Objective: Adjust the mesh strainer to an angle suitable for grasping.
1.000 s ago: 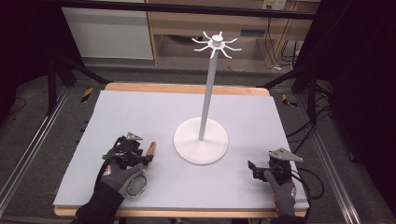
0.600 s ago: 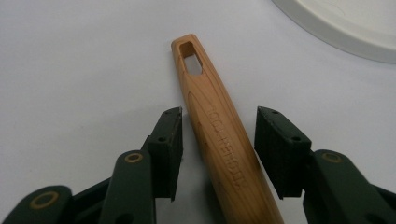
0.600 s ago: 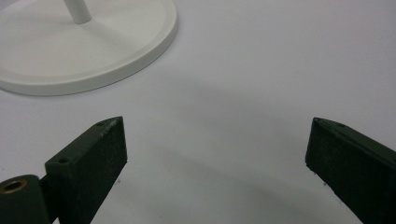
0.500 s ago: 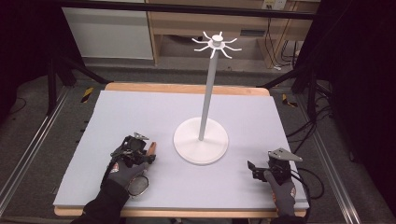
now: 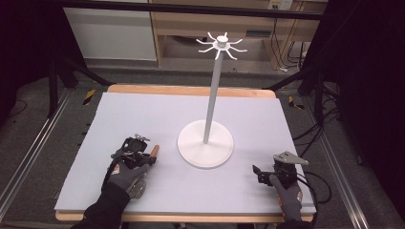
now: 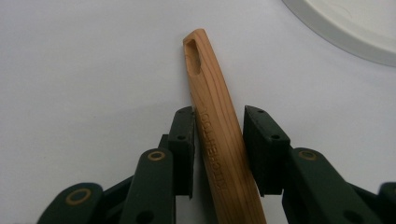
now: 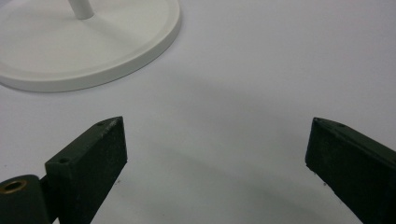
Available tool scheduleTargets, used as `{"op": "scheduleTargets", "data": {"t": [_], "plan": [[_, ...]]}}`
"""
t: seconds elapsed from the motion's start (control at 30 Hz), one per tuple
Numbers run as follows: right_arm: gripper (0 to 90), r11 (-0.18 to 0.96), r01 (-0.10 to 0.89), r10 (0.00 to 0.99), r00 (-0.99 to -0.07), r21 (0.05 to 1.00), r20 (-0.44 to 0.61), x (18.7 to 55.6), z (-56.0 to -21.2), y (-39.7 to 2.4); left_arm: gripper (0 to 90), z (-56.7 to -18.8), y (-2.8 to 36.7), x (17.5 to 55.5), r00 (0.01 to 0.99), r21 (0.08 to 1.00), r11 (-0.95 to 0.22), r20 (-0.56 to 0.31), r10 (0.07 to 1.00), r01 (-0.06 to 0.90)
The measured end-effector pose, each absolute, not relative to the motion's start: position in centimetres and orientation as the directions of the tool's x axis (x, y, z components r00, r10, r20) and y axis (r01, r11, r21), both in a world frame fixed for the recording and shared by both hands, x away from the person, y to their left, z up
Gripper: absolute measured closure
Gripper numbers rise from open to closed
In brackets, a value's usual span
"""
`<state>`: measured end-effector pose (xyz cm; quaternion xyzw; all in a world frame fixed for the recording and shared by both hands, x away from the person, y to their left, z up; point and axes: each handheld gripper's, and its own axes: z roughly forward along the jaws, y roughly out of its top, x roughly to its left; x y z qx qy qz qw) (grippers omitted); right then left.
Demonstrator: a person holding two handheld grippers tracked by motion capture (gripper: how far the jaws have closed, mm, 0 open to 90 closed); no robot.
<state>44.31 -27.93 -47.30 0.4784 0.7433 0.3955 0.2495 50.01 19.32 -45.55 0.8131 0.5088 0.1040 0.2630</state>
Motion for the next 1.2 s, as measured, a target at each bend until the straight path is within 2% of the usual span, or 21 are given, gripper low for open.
{"op": "scheduleTargets", "data": {"t": [0.43, 0.67, 1.2], "plan": [[5.8, 0.225, 0.518, 0.909, -0.417, 0.825, 0.014, 44.3, -47.3, -27.9, 64.1, -45.8, 18.8, 50.1, 0.447, 0.526, -0.345, -0.077, 0.891, 0.778], [5.8, 0.222, 0.519, 0.908, -0.418, 0.826, 0.019, 44.3, -47.2, -27.9, 70.6, -45.5, 19.0, 50.1, 0.46, 0.534, -0.364, -0.054, 0.886, 0.764], [5.8, 0.218, 0.519, 0.911, -0.412, 0.827, 0.019, 44.3, -47.2, -28.0, 70.7, -42.1, 21.1, 48.8, 0.471, 0.668, -0.297, -0.09, 0.878, 0.682]]}}
